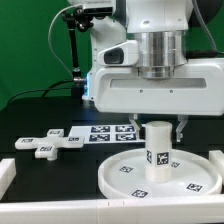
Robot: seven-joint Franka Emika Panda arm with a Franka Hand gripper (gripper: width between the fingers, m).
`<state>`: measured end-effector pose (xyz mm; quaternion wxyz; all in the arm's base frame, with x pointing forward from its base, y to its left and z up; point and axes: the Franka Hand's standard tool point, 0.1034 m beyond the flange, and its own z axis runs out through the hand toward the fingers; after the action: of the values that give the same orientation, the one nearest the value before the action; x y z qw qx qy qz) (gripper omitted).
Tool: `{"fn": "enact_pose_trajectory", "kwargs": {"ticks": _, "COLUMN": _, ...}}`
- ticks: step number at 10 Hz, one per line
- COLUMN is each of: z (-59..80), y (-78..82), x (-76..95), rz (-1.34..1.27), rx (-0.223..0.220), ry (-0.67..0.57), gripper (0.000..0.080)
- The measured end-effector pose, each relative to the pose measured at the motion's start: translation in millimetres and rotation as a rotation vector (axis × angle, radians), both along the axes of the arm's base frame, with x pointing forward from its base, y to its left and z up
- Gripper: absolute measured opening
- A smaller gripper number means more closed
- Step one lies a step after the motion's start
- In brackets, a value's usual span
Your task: Assemble round table
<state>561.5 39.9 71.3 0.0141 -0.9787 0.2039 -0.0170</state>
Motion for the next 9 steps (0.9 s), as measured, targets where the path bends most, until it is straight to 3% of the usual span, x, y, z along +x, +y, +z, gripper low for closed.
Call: {"fn": "enact_pose_trajectory", "kwargs": {"ticks": 9, "z": -0.4, "y": 1.0, "x": -1.6, "rz": -0.782, "rx": 0.072, "ry": 0.032, "gripper": 0.0409}}
